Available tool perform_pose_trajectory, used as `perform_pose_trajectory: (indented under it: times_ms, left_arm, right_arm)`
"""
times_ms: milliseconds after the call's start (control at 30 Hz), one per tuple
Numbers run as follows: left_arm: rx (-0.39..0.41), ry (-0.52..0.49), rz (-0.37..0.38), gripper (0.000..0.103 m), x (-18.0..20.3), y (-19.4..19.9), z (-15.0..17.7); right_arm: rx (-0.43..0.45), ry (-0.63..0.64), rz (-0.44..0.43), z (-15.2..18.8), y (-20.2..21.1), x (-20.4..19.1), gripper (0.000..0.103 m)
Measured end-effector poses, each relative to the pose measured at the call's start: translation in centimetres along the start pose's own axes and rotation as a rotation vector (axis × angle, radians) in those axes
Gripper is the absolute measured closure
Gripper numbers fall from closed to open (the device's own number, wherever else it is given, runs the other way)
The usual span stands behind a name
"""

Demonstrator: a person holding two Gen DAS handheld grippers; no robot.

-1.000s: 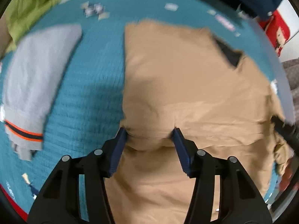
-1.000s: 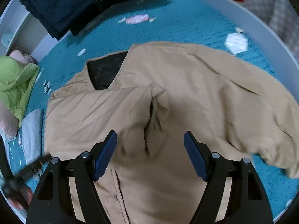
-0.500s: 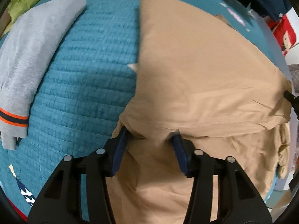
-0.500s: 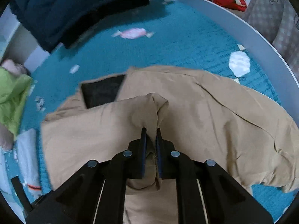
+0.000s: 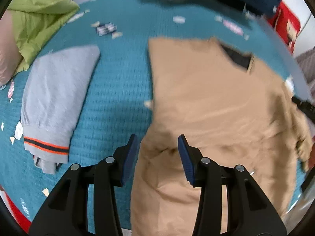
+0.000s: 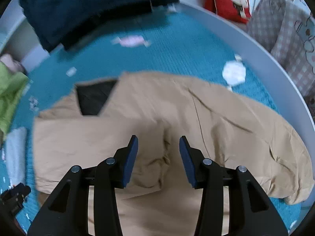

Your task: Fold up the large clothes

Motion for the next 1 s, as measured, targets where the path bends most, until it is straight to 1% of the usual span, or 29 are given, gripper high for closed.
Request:
perform_pose_trajectory:
  times_ms: [33, 67, 100, 133, 167, 233, 267, 300, 333, 367, 400, 433, 467, 500, 567, 600, 633, 667, 700, 733, 767, 833, 933, 1000]
  left_arm:
    - [0.024, 0.002, 0.021, 0.059, 0.3, 0.3, -0.5]
    - [0.048, -0.006, 0.054, 0.06, 0.8, 0.2, -1.2]
    - [0.047, -0.006, 0.059, 0.065, 1.4, -0.6, -2.4]
    - [0.039, -0.003, 0.063, 0.068, 1.9, -1.2, -2.8]
    - [0.024, 0.001, 0.087, 0.069, 2.6, -2.3, -3.2]
    - [-0.002, -0.007, 0.122, 0.077, 3.7, -4.3, -3.5]
    - [-0.03, -0.013, 0.111, 0.078, 3.9, -5.6, -3.4]
    - [-0.071, -0.018, 0.074, 0.081, 4.1, -7.1, -2.8]
    - [-0.087, -0.016, 0.047, 0.084, 3.9, -8.0, -2.1]
    - [-0.083, -0.016, 0.035, 0.084, 3.7, -8.5, -1.5]
    - [-0.058, -0.017, 0.036, 0.088, 3.3, -8.6, -0.9]
    - [-0.044, -0.01, 0.035, 0.093, 2.9, -8.4, -0.5]
    - [-0.038, 0.0, 0.034, 0.095, 2.6, -8.1, -0.3]
    - [-0.031, 0.029, 0.036, 0.1, 1.9, -7.6, -0.1]
    - [-0.02, 0.072, 0.043, 0.1, 0.7, -6.9, 0.0]
    - [-0.016, 0.077, 0.045, 0.1, 0.4, -6.8, 0.0]
    - [-0.014, 0.072, 0.035, 0.1, 0.2, -7.1, -0.1]
    - [-0.019, 0.066, 0.019, 0.1, 0.1, -7.8, -0.2]
    - [-0.025, 0.068, 0.008, 0.1, 0.0, -8.2, 0.0]
    - [-0.03, 0.071, 0.009, 0.1, 0.0, -8.4, 0.1]
    - [-0.033, 0.07, 0.013, 0.1, -0.1, -8.3, -0.1]
    - [-0.019, 0.064, 0.012, 0.1, -0.1, -6.7, -0.3]
    - [0.055, 0.023, -0.002, 0.099, 0.2, -3.7, -1.1]
    - [0.104, 0.008, 0.016, 0.099, 0.2, -2.7, -2.4]
  right_arm:
    - [0.007, 0.028, -0.039, 0.4, 0.4, -0.8, 0.061]
    - [-0.004, 0.051, -0.056, 0.4, 0.3, -1.5, 0.062]
    - [-0.026, 0.079, -0.061, 1.0, 0.0, -2.7, 0.066]
    - [-0.042, 0.093, -0.067, 1.8, -0.2, -3.6, 0.069]
    - [-0.064, 0.107, -0.093, 2.6, -0.7, -4.4, 0.072]
    - [-0.117, 0.148, -0.159, 4.8, -1.8, -6.3, 0.074]
    - [-0.13, 0.183, -0.146, 6.0, -2.5, -7.0, 0.079]
    - [-0.139, 0.217, -0.097, 6.8, -3.4, -7.2, 0.082]
    - [-0.142, 0.23, -0.058, 7.3, -4.0, -7.0, 0.083]
    - [-0.152, 0.224, -0.025, 7.7, -4.8, -6.2, 0.086]
    - [-0.16, 0.197, -0.017, 7.7, -5.1, -5.1, 0.092]
    - [-0.156, 0.179, -0.002, 7.6, -5.0, -4.3, 0.095]
    - [-0.143, 0.159, 0.025, 7.2, -4.7, -3.3, 0.097]
    - [-0.123, 0.136, 0.048, 6.7, -4.3, -2.2, 0.097]
    - [-0.1, 0.097, 0.064, 6.0, -3.7, -0.7, 0.097]
    - [-0.094, 0.085, 0.085, 5.4, -3.8, 0.2, 0.096]
    - [-0.089, 0.081, 0.136, 5.1, -4.4, 1.0, 0.094]
    - [-0.104, 0.065, 0.176, 5.2, -5.3, 1.8, 0.094]
    - [-0.142, 0.035, 0.178, 5.4, -6.1, 2.8, 0.094]
    - [-0.154, -0.005, 0.148, 5.4, -6.3, 3.5, 0.095]
    - [-0.147, -0.019, 0.137, 5.2, -5.6, 3.6, 0.096]
    - [-0.112, -0.039, 0.136, 4.6, -4.0, 3.6, 0.094]
    - [-0.032, -0.039, 0.088, 3.4, -1.3, 2.8, 0.094]
    - [0.02, -0.012, 0.023, 2.5, -0.1, 0.7, 0.091]
Point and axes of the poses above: each gripper's, at about its wrist camera, not at the fingertips, and y roughly against the way its jaws point, x to its right, z to its underside, the point moved 3 cm from there along -y, roughly the way its jaws point, and after that the axes turned 9 degrees about -y, right-handed, at the moved point
